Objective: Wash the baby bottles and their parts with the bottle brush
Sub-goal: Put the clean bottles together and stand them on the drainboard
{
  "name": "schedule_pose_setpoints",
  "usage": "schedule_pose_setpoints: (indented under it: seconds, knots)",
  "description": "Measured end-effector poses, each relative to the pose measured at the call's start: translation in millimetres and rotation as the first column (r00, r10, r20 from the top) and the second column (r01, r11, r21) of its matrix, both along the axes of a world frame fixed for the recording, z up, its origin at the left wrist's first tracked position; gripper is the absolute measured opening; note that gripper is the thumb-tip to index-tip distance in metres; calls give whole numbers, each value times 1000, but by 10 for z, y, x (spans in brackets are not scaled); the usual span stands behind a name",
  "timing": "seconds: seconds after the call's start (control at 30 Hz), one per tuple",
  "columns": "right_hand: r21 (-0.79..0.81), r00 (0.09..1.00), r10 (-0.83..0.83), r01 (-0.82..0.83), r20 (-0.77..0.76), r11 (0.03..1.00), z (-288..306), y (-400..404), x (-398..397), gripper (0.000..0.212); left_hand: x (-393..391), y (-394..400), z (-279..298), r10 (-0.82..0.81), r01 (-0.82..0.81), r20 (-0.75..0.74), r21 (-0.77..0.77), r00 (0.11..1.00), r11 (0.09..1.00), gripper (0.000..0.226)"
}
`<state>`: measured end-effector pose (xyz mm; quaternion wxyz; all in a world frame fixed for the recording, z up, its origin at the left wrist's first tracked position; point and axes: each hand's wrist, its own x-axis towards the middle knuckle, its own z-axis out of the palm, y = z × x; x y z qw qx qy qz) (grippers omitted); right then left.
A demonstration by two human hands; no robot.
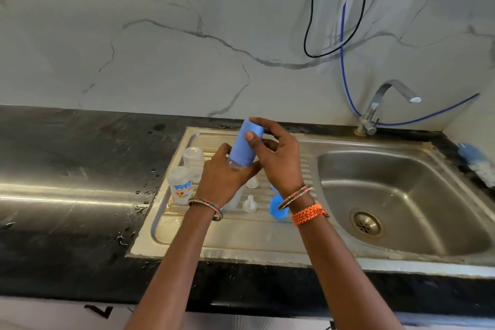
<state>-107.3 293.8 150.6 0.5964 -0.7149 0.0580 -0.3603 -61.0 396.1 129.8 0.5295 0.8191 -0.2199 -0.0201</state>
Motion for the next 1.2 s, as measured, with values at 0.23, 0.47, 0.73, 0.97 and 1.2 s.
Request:
schedule_pose_setpoints:
  seconds: [0.23,0.47,0.73,0.97,1.2]
  knots:
    - [-54,999,23,-25,-39,998,86,-9,-116,12,-91,79,100,47,-48,28,60,999,997,85]
    - [-490,909,-373,243,-187,837,66,7,-225,25,-215,-47,-3,105,-181,402,157,909,971,66]
    - [-13,799,81,-110,-597,994,-122,-480,-427,85,-41,-267,-1,-99,95,-112,-40,989,995,44]
    - [-101,792,-64,3,-608,995,-531,-898,-170,59,284,-783,-179,-328,324,-211,-53,921,945,40]
    - [-292,765,-276,120,-582,949,-891,-2025,861,64,1132,-1126,-365,-149,86,-314,-206,937,975,19]
